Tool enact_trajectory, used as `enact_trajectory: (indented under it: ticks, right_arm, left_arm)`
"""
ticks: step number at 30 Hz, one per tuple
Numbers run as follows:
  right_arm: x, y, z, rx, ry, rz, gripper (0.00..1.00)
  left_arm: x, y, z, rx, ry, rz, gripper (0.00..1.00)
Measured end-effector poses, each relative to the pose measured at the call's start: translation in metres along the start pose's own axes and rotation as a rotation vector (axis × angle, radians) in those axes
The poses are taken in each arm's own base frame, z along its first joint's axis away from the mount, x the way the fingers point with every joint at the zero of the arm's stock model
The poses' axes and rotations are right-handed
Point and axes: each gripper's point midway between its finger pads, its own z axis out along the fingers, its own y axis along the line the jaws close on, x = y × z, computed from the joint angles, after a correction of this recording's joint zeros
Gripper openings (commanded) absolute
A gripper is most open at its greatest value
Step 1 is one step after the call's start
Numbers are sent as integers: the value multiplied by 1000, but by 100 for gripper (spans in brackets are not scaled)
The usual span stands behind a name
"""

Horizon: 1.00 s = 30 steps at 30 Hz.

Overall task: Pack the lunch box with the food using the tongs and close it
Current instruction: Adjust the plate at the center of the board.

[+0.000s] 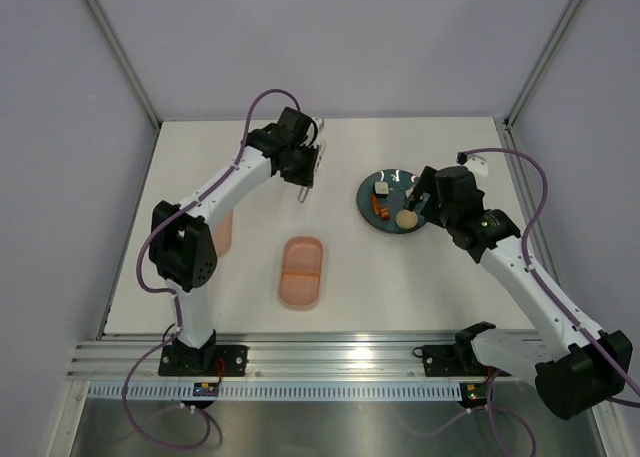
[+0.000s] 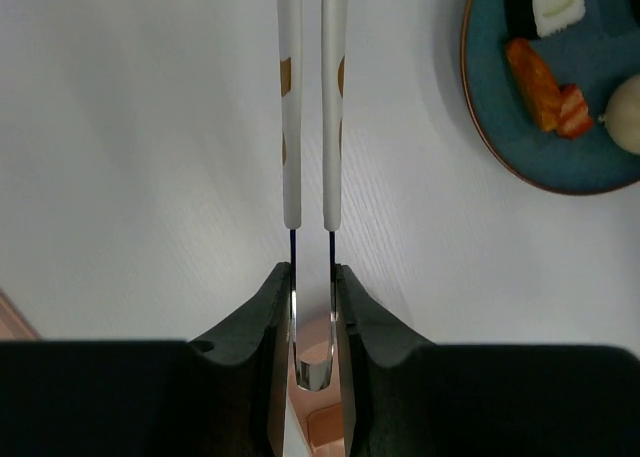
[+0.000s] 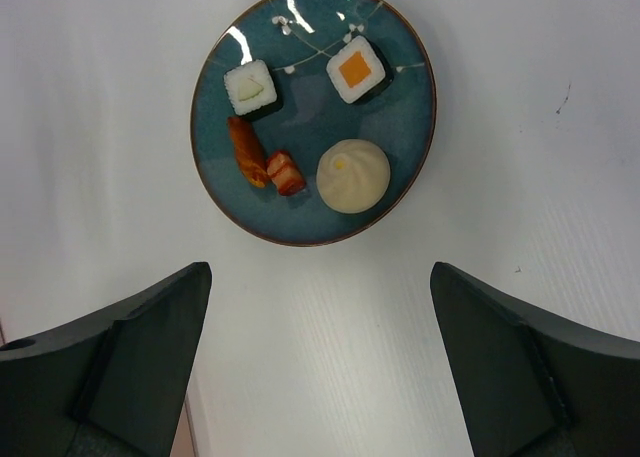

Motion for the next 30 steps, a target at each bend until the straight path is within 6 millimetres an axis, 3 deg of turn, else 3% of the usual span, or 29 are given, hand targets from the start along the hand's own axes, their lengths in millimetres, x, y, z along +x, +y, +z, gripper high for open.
enact_trajectory:
  ticks: [4, 6, 11, 30]
  right_arm:
    - [-3, 1, -4, -9, -14, 6, 100]
    - [-5, 1, -6, -13, -20, 8, 99]
    - [-7, 0, -10, -17, -26, 11, 99]
    - [-6, -4, -17, -10, -26, 17, 100]
  left_arm:
    - [22, -21, 3, 20, 59, 57, 8]
    - [27, -30, 2, 23, 70, 82, 18]
    - [35, -50, 2, 37, 81, 128, 31]
    - [42, -59, 0, 39, 94, 142, 34]
